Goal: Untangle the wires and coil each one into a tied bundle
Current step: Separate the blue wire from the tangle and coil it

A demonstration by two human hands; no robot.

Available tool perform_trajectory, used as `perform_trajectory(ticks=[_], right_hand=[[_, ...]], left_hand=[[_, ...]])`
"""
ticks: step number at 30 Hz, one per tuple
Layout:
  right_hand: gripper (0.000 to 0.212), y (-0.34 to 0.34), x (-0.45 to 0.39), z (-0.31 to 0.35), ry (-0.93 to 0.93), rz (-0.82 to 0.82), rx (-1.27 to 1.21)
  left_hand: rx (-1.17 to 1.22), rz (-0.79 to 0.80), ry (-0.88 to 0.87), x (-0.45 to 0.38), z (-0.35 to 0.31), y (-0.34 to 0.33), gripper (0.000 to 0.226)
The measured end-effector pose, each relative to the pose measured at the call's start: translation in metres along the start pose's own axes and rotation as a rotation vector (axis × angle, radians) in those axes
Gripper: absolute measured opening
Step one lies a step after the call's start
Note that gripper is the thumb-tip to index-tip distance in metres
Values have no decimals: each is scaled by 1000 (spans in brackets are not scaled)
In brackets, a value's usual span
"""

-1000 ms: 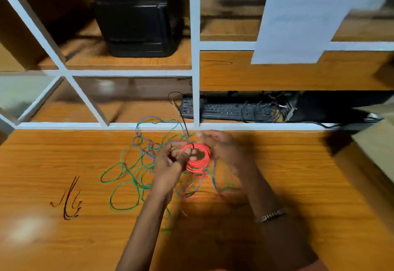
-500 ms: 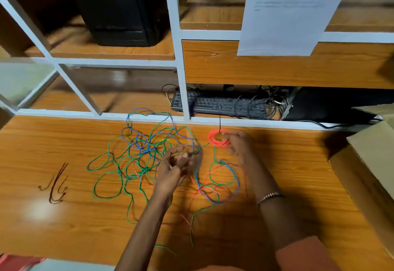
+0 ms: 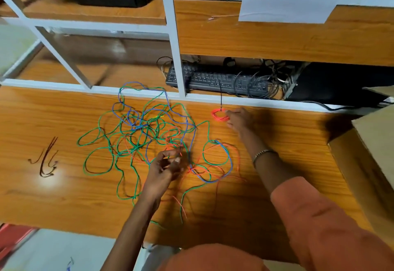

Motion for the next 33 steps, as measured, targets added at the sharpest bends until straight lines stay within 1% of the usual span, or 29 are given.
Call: perform_trajectory(ticks=[3, 4, 7, 9, 11, 12, 13, 15, 17, 19, 21, 23, 24, 25, 27, 28, 30, 32, 33], right_hand=[[26, 12, 15, 1, 35, 52, 67], [30, 16, 22, -1, 55, 82, 111], [39, 40, 47, -22, 32, 245, 268], [36, 55, 64, -44, -9, 363, 402], [23, 61, 83, -52, 13, 479, 454], [15, 64, 92, -51, 31, 521, 432], [14, 66, 100, -47, 40, 543, 397], [19, 71, 114, -28, 58, 565, 333], [27, 72, 130, 4, 115, 638, 221], [24, 73, 148, 47, 238, 715, 102], [21, 73, 169, 91, 372, 810, -33], [22, 70, 191, 127, 425, 937, -232], [22, 67, 198, 141, 428, 992, -321], [24, 63, 203, 152, 424, 1030, -397], [32, 54, 207, 167, 394, 1050, -537], [31, 51, 205, 171, 368, 1039, -608], [23, 45, 203, 176, 318, 1014, -711], [24, 43, 201, 178, 312, 949, -695], [26, 44, 199, 179, 331, 900, -658]], left_hand=[[18, 43, -5, 4, 1, -4, 19], [22, 51, -13, 5, 0, -4, 19], [5, 63, -15, 2, 0, -11, 15], [-32, 41, 13, 0, 4, -17, 9], [-59, 47, 64, -1, 9, -24, 8], [-66, 67, 86, -1, 10, -28, 8], [-81, 88, 97, -1, 11, -32, 8], [-119, 123, 89, -3, 10, -39, 8], [-111, 137, 73, -6, 6, -44, 9], [-65, 111, 48, -6, -2, -47, 13], [-5, 65, -17, -4, -16, -49, 27], [37, 48, -86, -1, -31, -49, 48], [34, 57, -126, 0, -40, -49, 53], [8, 82, -183, 0, -50, -49, 48], [-82, 137, -307, 3, -69, -49, 21], [-99, 159, -341, 4, -77, -47, 12], [-85, 188, -371, 7, -87, -41, 26], [-17, 186, -410, 12, -100, -32, 28], [30, 144, -426, 13, -106, -26, 28]])
Point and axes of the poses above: each hand's wrist, its own x-axis away from the middle knuckle, its own y-axis out of the back of the hand, z = x × y, the point moved 5 cm from there along -x, towards the middle knuckle, and after that the axes turned 6 degrees about -z, right-handed, at the moved point
